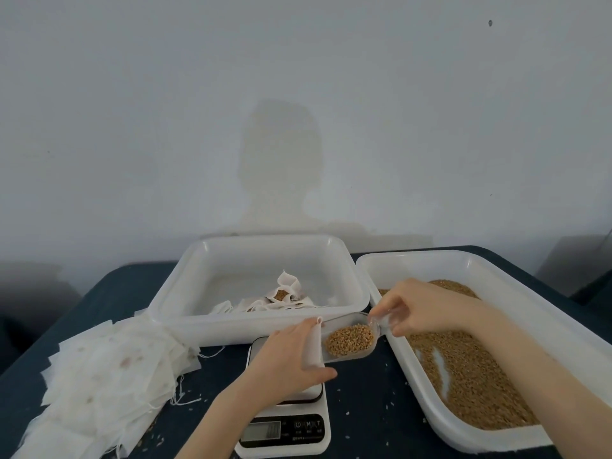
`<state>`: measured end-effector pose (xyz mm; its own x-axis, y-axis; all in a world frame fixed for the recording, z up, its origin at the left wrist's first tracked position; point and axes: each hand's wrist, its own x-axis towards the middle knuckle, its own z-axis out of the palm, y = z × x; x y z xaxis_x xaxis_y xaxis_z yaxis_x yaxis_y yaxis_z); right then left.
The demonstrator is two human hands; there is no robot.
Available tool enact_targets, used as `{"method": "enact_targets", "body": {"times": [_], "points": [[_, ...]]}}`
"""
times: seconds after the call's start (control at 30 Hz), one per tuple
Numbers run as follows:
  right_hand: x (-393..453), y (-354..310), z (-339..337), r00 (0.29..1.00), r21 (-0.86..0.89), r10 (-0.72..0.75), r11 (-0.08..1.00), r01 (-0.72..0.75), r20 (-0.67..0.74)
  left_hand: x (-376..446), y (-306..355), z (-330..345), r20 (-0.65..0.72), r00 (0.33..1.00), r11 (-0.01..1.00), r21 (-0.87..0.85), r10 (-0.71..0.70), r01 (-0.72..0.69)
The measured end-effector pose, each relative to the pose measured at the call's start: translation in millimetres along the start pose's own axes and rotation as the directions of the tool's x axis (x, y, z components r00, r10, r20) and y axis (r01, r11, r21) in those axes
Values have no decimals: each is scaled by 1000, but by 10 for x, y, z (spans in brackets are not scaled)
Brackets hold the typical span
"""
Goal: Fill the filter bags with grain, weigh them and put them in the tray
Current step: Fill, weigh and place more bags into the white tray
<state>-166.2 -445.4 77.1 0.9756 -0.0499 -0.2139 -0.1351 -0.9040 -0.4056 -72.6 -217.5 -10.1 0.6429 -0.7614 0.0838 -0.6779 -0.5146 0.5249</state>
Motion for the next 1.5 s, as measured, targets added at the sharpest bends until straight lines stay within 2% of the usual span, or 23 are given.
{"method": "enact_targets", "body": {"times": [0.17, 0.4, 0.6, 0.8, 0.93, 1.07, 1.27, 1.5], "points": [[30, -61, 15, 1000, -35, -9, 999, 9, 0, -40, -77, -81, 33, 999, 999, 40, 0, -1], [67, -189, -21, 1000, -135, -18, 991, 16, -20, -20, -82, -80, -119, 992, 996, 74, 53, -44], [70, -463, -182, 998, -330, 9, 944, -29, -63, 41, -102, 33, -249, 968, 989, 146, 27, 10], [53, -931, -375, 992, -588, -96, 808, 29, -84, 72, -119, 141, -288, 956, 997, -71, -59, 40], [92, -1253, -399, 965, -759, -214, 651, 26, -150, 98, -59, 178, -380, 915, 969, -242, -137, 44], [175, -1373, -344, 931, -861, -315, 509, 4, -182, 111, 4, 202, -372, 906, 943, -324, -200, 75], [198, -1357, -304, 926, -874, -325, 486, -10, -191, 122, -29, 192, -374, 907, 955, -283, -196, 90], [172, -1216, -367, 932, -839, -307, 544, 7, -191, 163, -91, 135, -351, 920, 951, -302, -172, 63]]}}
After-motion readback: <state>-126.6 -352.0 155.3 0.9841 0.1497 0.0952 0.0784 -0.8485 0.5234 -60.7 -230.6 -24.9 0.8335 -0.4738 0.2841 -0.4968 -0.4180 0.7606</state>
